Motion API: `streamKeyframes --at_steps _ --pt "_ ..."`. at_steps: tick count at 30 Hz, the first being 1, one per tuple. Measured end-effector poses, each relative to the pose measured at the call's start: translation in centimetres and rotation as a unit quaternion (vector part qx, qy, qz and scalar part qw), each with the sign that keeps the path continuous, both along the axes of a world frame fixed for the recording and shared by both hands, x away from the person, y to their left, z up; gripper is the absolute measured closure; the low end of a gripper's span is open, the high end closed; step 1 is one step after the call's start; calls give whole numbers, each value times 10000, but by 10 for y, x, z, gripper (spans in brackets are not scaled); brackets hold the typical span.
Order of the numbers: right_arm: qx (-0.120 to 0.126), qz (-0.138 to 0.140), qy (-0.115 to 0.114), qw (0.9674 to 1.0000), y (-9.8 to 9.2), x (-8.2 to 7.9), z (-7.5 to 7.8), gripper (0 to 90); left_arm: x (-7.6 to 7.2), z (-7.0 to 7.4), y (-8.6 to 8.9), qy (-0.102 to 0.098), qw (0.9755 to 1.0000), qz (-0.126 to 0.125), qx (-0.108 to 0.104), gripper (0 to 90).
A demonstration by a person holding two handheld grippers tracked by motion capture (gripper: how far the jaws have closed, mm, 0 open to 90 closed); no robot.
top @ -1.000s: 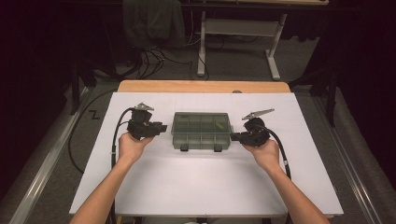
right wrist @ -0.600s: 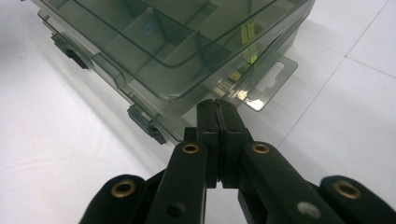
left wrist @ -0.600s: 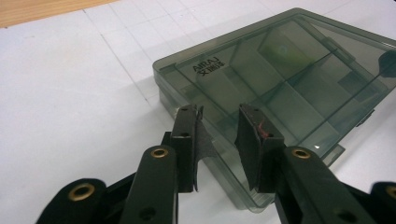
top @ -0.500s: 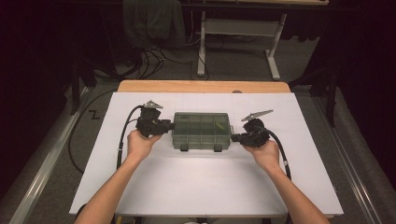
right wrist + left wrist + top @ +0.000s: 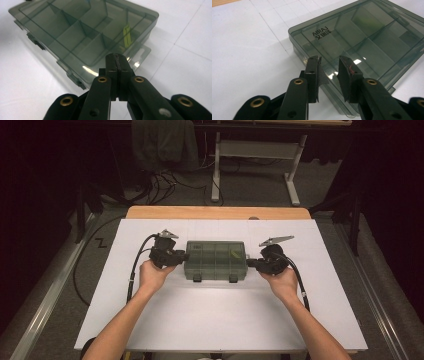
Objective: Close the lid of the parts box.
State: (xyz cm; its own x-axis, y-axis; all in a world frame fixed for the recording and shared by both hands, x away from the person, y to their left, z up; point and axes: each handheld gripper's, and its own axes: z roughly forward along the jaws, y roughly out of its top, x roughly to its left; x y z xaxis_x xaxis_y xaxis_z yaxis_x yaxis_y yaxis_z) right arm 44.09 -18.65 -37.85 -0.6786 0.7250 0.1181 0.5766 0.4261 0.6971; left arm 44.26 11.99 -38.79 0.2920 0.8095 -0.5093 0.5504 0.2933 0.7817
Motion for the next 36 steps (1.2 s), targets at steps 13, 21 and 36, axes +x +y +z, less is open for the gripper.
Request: streamKeyframes --at_steps 13,21,36 --pt "46 -52 -45 10000 7 6 2 900 3 -6 -5 -19 9999 6 102 706" --pt "-12 -93 4 10000 12 12 -2 900 6 -7 -6 -23 10000 36 87 706" --pt "-43 -216 9 9998 14 19 -6 900 14 -11 -9 -62 9998 166 117 705"
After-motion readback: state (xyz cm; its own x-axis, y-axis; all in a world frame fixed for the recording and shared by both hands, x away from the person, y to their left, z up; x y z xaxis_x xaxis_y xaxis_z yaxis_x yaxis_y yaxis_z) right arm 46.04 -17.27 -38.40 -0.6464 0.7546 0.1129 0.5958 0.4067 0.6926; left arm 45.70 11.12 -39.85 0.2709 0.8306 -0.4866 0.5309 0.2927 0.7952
